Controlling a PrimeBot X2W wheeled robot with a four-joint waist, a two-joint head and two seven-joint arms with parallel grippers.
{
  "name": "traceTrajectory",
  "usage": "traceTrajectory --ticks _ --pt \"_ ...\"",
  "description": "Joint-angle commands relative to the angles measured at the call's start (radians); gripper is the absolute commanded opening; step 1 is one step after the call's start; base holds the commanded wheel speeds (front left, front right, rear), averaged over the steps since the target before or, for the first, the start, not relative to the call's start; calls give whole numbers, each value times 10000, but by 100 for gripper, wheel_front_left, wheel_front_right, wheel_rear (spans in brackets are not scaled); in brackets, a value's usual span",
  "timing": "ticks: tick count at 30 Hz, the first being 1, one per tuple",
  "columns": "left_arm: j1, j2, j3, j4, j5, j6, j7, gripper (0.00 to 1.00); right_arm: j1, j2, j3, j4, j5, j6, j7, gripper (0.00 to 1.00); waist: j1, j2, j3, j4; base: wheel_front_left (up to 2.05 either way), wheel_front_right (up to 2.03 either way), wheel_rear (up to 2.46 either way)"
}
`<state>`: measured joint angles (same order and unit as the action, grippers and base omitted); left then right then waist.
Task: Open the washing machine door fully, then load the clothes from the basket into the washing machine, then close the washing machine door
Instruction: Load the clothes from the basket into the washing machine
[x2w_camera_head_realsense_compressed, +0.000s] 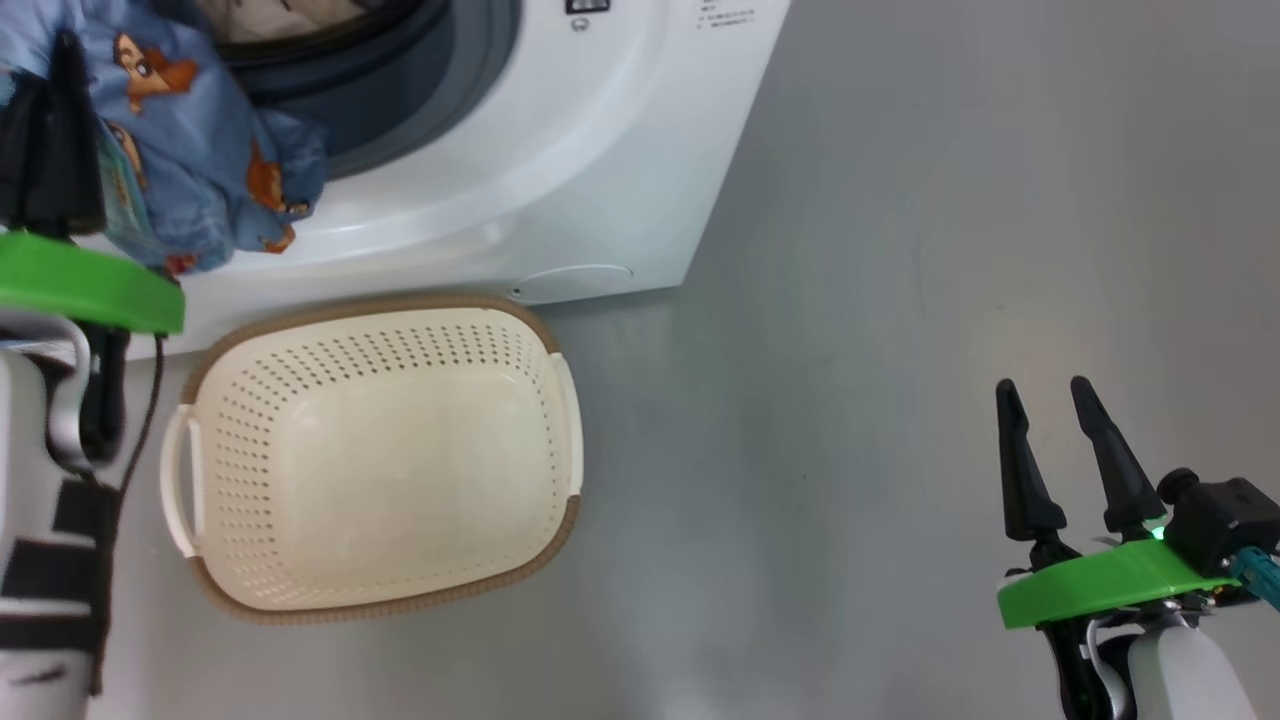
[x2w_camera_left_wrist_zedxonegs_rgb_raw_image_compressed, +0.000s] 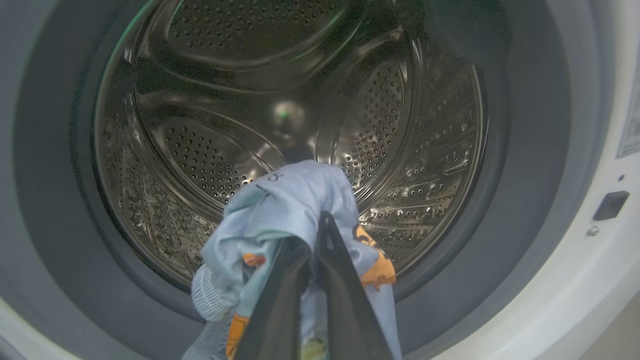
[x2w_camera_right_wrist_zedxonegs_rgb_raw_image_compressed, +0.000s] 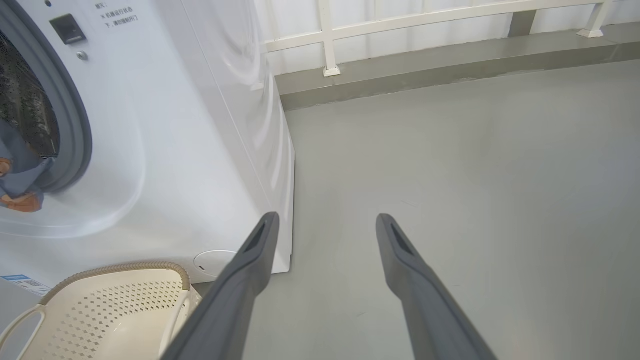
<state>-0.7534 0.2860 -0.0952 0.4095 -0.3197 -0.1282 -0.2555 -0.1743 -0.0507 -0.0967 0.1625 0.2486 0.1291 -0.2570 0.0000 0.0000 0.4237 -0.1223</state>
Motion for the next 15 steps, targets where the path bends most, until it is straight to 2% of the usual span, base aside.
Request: traceTrajectory --ticks 1,6,15 --pt "-657 597 122 247 -97 -25 -63 0 -195 0 347 -242 141 16 -48 100 0 0 386 -345 0 0 0" --pt "-1792 829 -415 1878 -564 -25 -63 0 -383 2 550 -274 379 16 -48 100 0 0 692 -620 0 0 0" --pt "-3768 1250 -1985 4784 -1583 -25 -40 0 -564 4 1028 -278 666 16 -48 100 0 0 1054 -1127 0 0 0"
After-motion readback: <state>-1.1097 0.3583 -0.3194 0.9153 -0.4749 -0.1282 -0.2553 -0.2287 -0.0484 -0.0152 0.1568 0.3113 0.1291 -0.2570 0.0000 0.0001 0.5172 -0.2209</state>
